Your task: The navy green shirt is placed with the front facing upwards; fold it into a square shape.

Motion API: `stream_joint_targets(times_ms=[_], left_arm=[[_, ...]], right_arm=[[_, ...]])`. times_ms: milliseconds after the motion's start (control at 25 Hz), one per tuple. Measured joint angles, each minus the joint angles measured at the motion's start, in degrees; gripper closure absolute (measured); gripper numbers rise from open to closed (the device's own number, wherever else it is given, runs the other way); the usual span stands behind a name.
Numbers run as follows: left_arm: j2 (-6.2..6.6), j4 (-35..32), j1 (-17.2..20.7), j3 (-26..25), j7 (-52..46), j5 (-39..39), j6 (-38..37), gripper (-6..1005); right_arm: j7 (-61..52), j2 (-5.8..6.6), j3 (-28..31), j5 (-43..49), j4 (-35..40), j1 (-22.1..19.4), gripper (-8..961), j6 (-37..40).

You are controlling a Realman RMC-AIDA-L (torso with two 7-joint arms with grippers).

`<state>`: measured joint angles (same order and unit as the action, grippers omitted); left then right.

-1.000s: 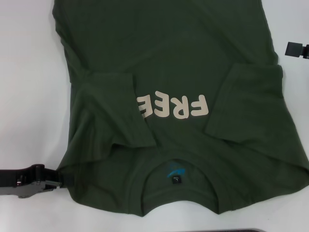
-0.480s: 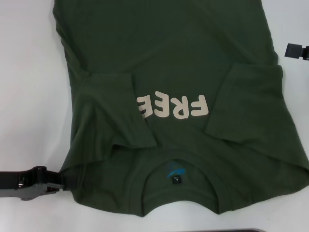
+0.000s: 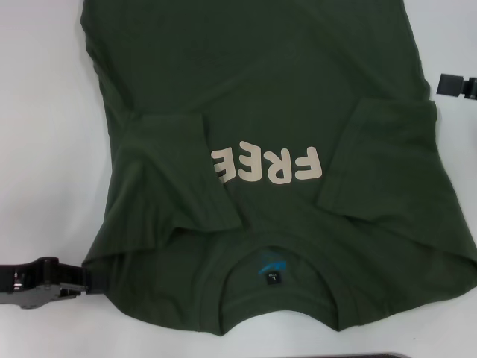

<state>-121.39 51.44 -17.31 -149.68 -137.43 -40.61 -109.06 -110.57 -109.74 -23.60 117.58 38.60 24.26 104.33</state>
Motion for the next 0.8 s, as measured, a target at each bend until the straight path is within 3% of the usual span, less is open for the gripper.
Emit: stream_joint_targets(times_ms=[160,360,480,720,800], left_arm=[[0.22,-0.38,-0.33,-0.45,-0.02,0.17,0.14,950],[0.08,-0.48,-0.82,-0.09,0.05,0.44,0.49,949],[-0.01,-0.88,-1.23,-0.02,0.17,0.59,0.82,930],[1.4,-4.36,-1.97,-0.9,1.5,0.1,1.07,893],[1.75,-5.95,-2.22,-3.26,2.9,0.02,1.02,880]], right_arm=[[-2.14,0.89,-0.14,6.72,0.63,0.17,71,-0.2],[-6.0,3.38,-0.1,13.99,0.94,0.29,71,1.41],[-6.88,4.27,0.43,14.46,1.24,-0.17,71,2.43],[-6.59,3.79,0.44,14.6,1.38,-0.29,71,2.31],[-6.51,3.72,0.25,14.61,1.35,-0.06,71,2.08]])
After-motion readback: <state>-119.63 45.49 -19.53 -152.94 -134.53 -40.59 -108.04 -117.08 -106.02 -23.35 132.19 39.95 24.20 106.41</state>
